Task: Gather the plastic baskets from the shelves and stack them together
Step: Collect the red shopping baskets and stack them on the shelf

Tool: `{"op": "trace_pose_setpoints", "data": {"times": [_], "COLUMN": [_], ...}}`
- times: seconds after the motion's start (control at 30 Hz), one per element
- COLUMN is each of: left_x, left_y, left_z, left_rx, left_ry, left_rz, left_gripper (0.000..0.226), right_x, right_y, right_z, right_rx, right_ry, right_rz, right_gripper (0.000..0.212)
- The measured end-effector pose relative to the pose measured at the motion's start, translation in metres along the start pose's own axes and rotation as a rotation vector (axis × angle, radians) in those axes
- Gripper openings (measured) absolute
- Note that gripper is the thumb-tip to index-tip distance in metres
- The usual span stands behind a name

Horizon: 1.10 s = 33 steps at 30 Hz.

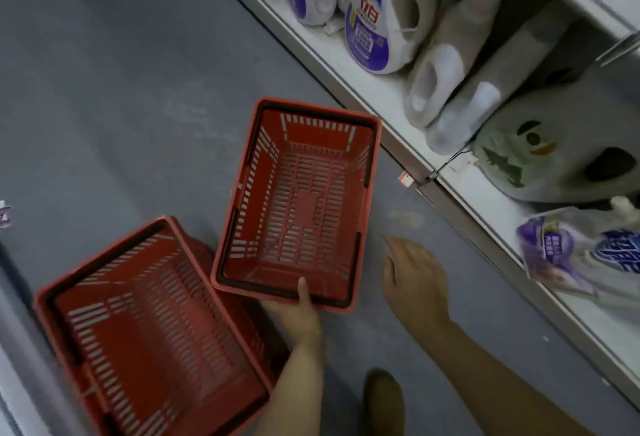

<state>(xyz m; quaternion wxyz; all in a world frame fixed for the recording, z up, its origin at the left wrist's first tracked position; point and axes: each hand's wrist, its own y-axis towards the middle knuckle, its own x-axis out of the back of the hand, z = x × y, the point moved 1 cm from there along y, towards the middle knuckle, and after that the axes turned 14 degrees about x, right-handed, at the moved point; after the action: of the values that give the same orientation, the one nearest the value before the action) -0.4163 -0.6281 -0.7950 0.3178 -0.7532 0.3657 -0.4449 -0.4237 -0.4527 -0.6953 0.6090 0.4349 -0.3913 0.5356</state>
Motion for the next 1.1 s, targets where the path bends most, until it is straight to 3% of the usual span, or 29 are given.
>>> {"op": "trace_pose_setpoints", "data": {"times": [0.13,0.3,0.47,0.7,0.93,1.1], "left_x": [-0.025,-0.039,-0.032,0.018,0.032,0.039], "left_y": [0.039,0.079,0.070,0.087,0.126,0.121], "left_z": [0.016,0.042,0.016,-0.045,-0.109,-0.116], "left_rx": [0.114,0.095,0.009,-0.070,-0.355,-0.617], "left_ry": [-0.248,-0.255,-0.301,0.102,0.449,0.565], "left_rz": [-0.032,-0.114,-0.097,-0.104,0.038,-0.006], "left_gripper": [0.114,0.096,0.097,0.087,0.079,0.079], "right_x": [-0.014,-0.020,-0.020,-0.031,-0.047,-0.081], "right_y": [-0.003,0.001,0.008,0.025,0.021,-0.003], "right_z": [-0.010,-0.021,-0.037,-0.066,-0.101,-0.125], "right_rx": [-0.001,0.021,0.038,-0.016,-0.143,-0.290], "right_ry": [0.017,0.020,-0.028,-0.031,-0.060,0.077], "right_rz": [0.007,-0.003,-0.033,-0.005,-0.037,0.107], "right_gripper": [0.041,0.038,0.037,0.040,0.046,0.057]}}
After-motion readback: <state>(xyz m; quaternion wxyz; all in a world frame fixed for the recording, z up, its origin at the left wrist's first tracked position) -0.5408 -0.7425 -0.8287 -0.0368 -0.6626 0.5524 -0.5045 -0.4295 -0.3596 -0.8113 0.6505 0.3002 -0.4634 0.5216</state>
